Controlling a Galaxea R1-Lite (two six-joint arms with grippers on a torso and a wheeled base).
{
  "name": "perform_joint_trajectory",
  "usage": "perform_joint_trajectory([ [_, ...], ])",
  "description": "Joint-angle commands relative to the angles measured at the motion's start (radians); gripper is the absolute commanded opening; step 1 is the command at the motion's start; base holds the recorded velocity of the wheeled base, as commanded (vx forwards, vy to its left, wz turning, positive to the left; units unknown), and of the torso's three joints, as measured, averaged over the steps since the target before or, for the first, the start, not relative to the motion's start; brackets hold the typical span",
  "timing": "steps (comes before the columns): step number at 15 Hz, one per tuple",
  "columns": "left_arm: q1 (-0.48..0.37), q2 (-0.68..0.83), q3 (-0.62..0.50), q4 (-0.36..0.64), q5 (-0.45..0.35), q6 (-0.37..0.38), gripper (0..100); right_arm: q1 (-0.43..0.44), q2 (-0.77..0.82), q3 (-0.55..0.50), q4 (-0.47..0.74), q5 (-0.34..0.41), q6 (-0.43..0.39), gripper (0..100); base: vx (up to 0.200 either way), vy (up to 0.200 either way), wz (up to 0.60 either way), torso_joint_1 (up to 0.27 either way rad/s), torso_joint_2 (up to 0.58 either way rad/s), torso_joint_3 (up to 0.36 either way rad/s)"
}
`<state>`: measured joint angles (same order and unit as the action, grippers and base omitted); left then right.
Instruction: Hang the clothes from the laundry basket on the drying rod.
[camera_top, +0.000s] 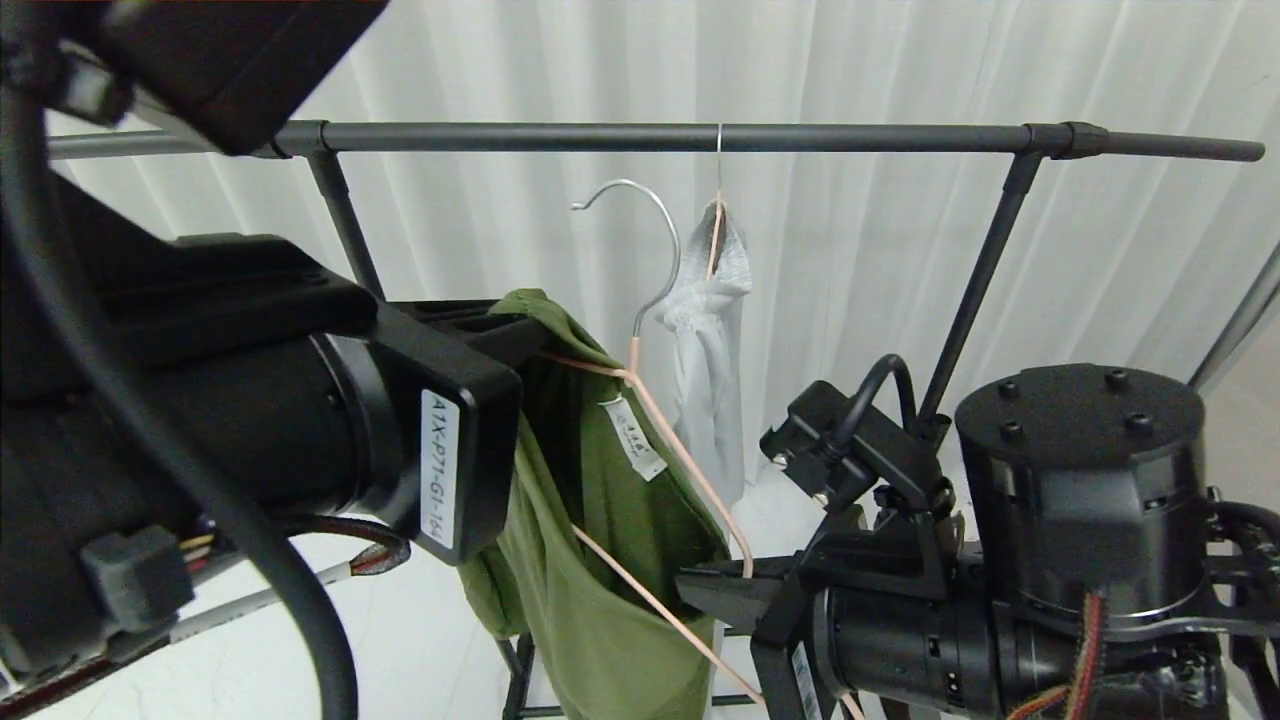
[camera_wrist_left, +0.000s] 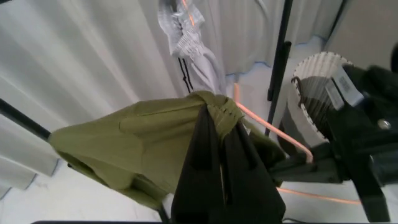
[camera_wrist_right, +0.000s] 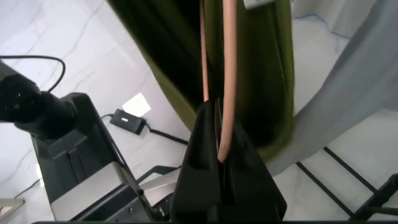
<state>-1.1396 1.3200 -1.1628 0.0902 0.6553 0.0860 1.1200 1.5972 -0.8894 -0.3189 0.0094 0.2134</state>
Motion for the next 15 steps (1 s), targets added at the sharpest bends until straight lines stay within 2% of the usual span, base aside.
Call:
perform_joint_trajectory([
  [1,-0.014,0.001,0.012,0.000,0.001,0.000,0,0.003,0.032,-0.025,0.000,0.000,0.000,0,0.000,0.000,0.00,0.000,0.00,0.000],
  [4,-0.006,-0.027,0.044,0.000,0.004,0.001,0,-0.019,-0.030,-0.003,-0.009,-0.012,-0.006,0,0.000,0.000,0.00,0.000,0.00,0.000],
  [7,-0.005,-0.027,0.052,0.000,0.003,-0.005,0,-0.039,-0.086,0.055,-0.101,-0.012,-0.022,0,0.000,0.000,0.00,0.000,0.00,0.000],
  [13,0.018,-0.028,0.110,-0.004,0.003,-0.003,0,-0.039,-0.106,0.124,-0.252,-0.025,-0.134,0,0.000,0.000,0.00,0.000,0.00,0.000],
  [14,0.017,-0.027,0.110,-0.012,0.003,-0.002,100,-0.039,-0.105,0.130,-0.275,-0.023,-0.146,0,0.000,0.000,0.00,0.000,0.00,0.000],
  [15,0.017,-0.024,0.114,-0.024,0.003,0.000,100,-0.039,-0.105,0.133,-0.292,-0.023,-0.163,0,0.000,0.000,0.00,0.000,0.00,0.000],
])
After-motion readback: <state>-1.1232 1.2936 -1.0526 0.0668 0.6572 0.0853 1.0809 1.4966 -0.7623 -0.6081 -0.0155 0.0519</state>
